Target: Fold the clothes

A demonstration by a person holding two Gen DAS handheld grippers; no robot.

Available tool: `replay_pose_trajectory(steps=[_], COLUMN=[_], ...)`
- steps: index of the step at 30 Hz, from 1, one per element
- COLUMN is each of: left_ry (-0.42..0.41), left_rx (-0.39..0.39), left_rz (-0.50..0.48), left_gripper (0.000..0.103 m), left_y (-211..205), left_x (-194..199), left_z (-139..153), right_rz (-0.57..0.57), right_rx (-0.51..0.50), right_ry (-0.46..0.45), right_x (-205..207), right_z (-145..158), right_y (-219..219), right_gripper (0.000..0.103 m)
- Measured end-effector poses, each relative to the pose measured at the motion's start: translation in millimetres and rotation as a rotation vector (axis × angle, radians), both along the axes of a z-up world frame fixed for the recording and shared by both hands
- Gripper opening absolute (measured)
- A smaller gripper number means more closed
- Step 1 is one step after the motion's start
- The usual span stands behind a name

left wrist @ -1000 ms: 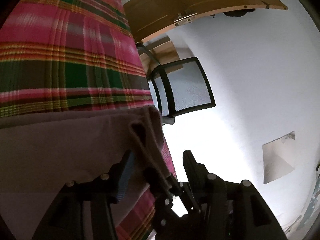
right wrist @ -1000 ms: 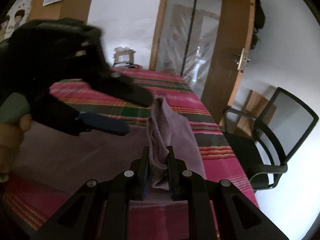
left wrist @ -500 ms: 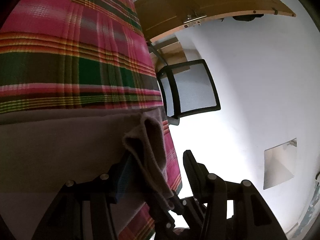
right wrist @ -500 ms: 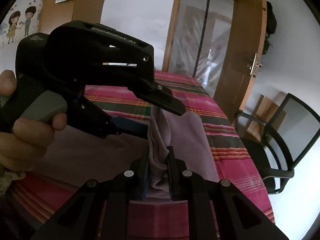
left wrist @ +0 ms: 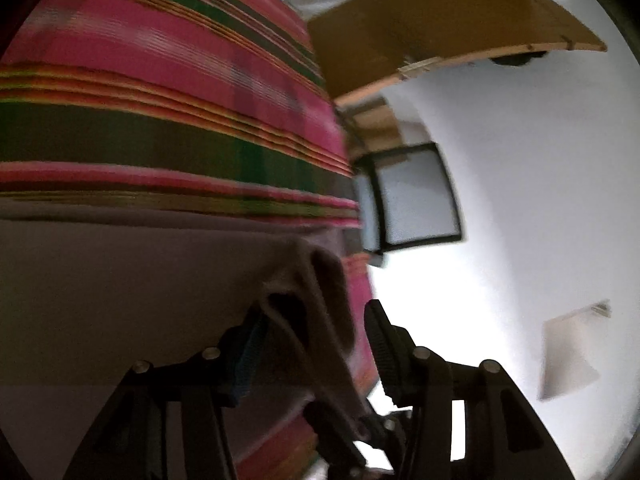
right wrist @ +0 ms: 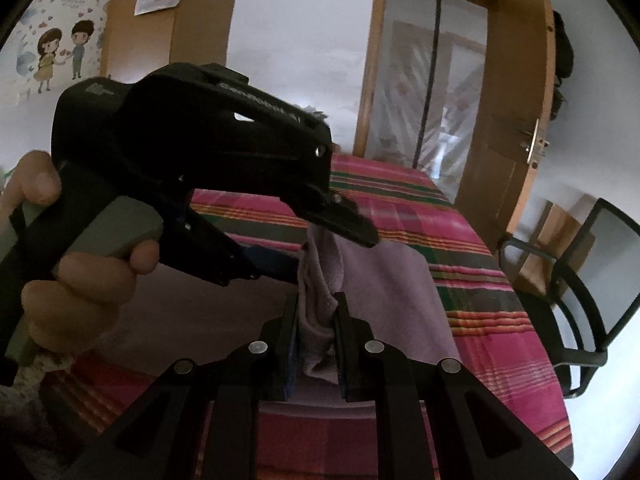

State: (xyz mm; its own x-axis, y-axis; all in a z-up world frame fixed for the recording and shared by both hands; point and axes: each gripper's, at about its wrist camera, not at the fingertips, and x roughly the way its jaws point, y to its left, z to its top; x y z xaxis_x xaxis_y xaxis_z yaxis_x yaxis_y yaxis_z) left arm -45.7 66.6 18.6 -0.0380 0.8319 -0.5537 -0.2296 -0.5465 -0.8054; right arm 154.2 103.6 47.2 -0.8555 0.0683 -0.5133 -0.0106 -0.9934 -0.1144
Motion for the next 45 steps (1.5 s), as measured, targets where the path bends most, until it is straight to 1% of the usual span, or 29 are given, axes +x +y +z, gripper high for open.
replay_pose_trajectory(steps=[1,3,5,10,12,16,22,29,36,42,45], left_ry=[0.015,0.006,-0.015,-0.035,-0.030,-0.009,-0.016,-0.007,-0.011,0.037,0.059], left_rx=[-0.013,0.010,0.013,0.015,0.014,0.000,-0.005,-0.030,-0.061,-0.080,-0.083], left_rz=[0.021,0.044,0.059,0.084,0.099,0.110,0.150,0.191,0.205,0.225,0.244], left_gripper=[0.044,0.043,0.039,0.038,0.035,0.032,0.028,0.028,0.028,0.029,0.031], left_y=[-6,-16,-25,-39,-45,-52,-70,-89,-99,-105,-111], left_x=[0,-1,-2,-2,-2,-4,-5,-9,-10,-6,-4], left_z=[1,-1,-5,-9,-8,-6,-11,-12,-17,-7,-1], right_rz=[0.006,0.017,0.029,0.063,0.074,0.090,0.114,0.140,0.129,0.132,0.141], right_rx=[-0.002,-0.002,-0.001,0.004,0.003,0.004,0.001,0.002,-0.004,-0.002,-0.012], right_ry=[-0.004,-0.006,-0.007,-0.018,-0.020,-0.030,-0.046,-0.071,-0.115,-0.132,-0.141], right_x=[0,-2,-3,-10,-12,-17,-26,-35,-37,-36,-36], right_z=[-1,-1,-1,-4,-5,-8,-12,-18,-31,-34,-34], right_y=[-3,-11,-18,-36,-40,-49,-63,-81,-88,-94,-95], right_gripper=[0.015,0.015,0.015,0.015,0.015,0.015,0.015,0.016,0.017,0.021,0.025])
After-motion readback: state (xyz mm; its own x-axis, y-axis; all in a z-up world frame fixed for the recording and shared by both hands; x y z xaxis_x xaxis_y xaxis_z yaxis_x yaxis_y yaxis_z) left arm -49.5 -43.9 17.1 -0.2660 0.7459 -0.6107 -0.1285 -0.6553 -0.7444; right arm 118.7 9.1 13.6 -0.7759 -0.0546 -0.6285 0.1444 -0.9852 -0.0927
